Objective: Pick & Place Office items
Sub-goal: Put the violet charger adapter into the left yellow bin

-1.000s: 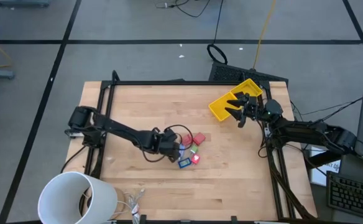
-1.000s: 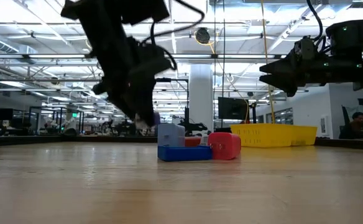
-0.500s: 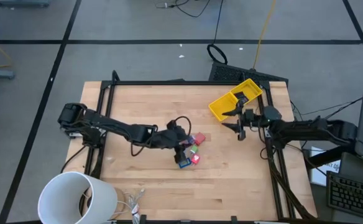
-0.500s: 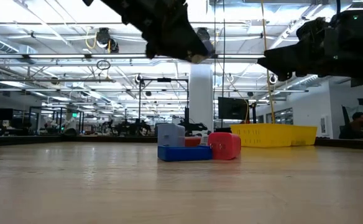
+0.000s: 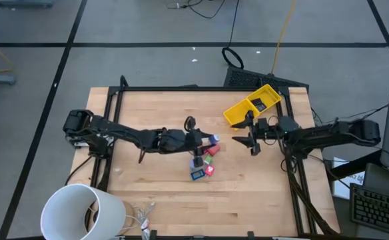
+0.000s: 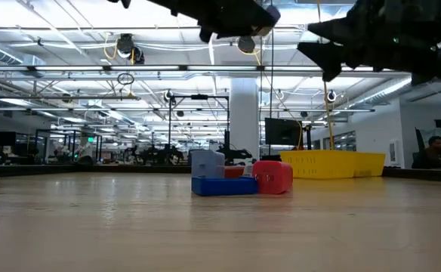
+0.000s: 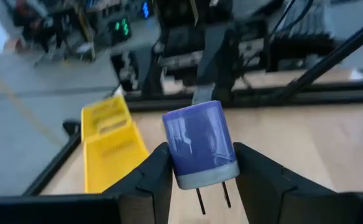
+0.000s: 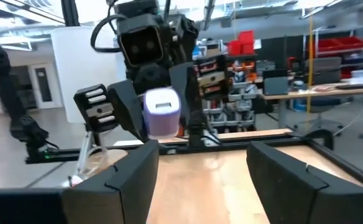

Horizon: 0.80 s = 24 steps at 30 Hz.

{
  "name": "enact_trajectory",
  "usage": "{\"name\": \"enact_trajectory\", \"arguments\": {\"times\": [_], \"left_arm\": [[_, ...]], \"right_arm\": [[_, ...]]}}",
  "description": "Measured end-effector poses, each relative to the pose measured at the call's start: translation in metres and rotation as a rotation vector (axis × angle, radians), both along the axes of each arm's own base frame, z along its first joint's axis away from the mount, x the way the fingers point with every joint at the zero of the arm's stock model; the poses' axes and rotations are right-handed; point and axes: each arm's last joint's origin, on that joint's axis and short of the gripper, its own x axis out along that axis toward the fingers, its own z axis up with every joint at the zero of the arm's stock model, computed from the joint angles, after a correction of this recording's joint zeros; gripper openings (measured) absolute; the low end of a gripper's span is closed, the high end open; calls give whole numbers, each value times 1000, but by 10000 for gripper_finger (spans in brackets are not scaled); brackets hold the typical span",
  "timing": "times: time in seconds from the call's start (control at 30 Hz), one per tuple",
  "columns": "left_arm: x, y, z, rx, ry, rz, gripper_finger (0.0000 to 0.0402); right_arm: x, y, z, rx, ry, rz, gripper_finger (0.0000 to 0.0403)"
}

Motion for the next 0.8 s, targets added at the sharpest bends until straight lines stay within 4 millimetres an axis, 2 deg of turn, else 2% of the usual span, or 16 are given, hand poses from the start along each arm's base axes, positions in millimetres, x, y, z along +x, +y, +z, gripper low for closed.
{"name": "enact_trajectory", "arguments": {"times": [0.17, 0.37, 0.8], "left_arm": [[7, -2, 0, 6, -76, -91, 145], [13, -3, -10, 21, -76, -101, 145], [14, -5, -5, 41, -127, -137, 145]], "right_arm": [[17, 9, 6, 6, 0, 63, 258], [32, 22, 15, 4, -79, 132, 271], [61, 39, 18, -27, -91, 197, 259]]}}
